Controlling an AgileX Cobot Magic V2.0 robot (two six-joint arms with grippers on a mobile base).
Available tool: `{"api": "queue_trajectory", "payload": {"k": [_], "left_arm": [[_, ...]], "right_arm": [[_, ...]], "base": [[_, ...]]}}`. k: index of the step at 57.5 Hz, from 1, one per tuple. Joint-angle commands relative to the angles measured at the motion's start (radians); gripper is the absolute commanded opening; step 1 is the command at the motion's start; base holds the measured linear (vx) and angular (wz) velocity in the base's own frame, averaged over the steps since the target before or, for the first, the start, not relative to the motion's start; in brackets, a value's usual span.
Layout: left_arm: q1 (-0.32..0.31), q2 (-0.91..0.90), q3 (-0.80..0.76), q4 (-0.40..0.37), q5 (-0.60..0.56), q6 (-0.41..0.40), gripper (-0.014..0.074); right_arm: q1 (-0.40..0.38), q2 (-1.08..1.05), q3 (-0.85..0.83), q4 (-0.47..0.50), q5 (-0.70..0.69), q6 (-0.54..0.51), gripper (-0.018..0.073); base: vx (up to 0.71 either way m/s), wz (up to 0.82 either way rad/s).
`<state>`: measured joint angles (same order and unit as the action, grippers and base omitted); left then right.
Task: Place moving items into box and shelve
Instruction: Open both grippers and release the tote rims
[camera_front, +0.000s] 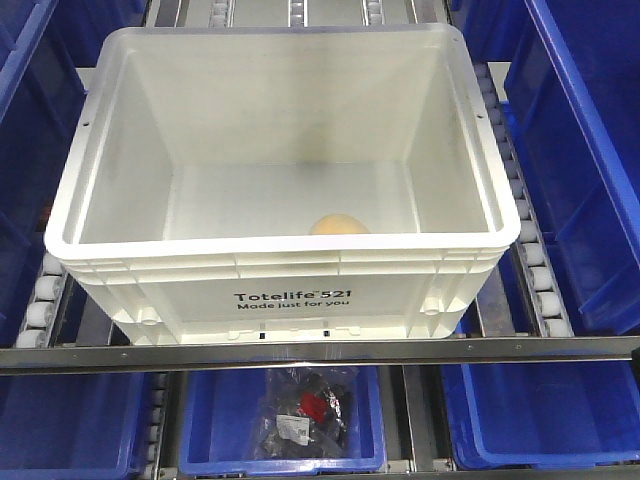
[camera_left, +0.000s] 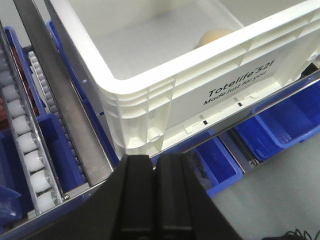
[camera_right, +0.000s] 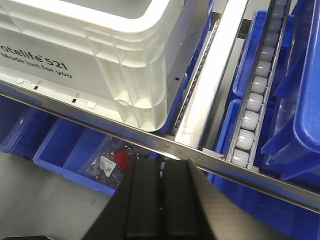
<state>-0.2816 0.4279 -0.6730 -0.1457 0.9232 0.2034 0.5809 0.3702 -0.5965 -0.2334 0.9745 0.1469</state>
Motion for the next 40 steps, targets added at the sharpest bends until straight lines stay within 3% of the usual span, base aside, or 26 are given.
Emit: {"api": "queue_trajectory", "payload": {"k": [1, 4, 12, 26, 31, 40], "left_arm": [[0.041, -0.059, -0.007, 0.016, -0.086, 0.003, -0.0022], [0.092, -0.108, 0.014, 0.053, -0.129, 0.003, -0.0022], [0.214, -0.251, 0.133, 0.061, -0.321, 0.000, -0.0021], [0.239, -0.385, 0.356, 0.062, -0.557, -0.013, -0.0020], [0.243, -0.409, 0.438, 0.097, -0.646, -0.086, -0.0020], [0.261, -0.453, 0.592, 0.237, -0.782, -0.265, -0.0020]], "right_arm": [[0.001, 0.009, -0.027, -0.021, -0.063, -0.004, -0.0015], [0.001, 0.009, -0.027, -0.025, -0.063, -0.006, -0.0015], [0.001, 0.009, -0.027, -0.025, -0.062, -0.006, -0.0015], [0.001, 0.009, -0.027, -0.025, -0.062, -0.006, -0.0015], [0.001, 0.009, -0.027, -0.025, -0.062, -0.006, -0.0015], [0.001, 0.009, -0.027, -0.025, -0.061, -0.006, -0.0015]], "base": [[0.00, 0.00], [0.00, 0.00], [0.00, 0.00], [0.00, 0.00], [0.00, 0.00], [0.00, 0.00]]}}
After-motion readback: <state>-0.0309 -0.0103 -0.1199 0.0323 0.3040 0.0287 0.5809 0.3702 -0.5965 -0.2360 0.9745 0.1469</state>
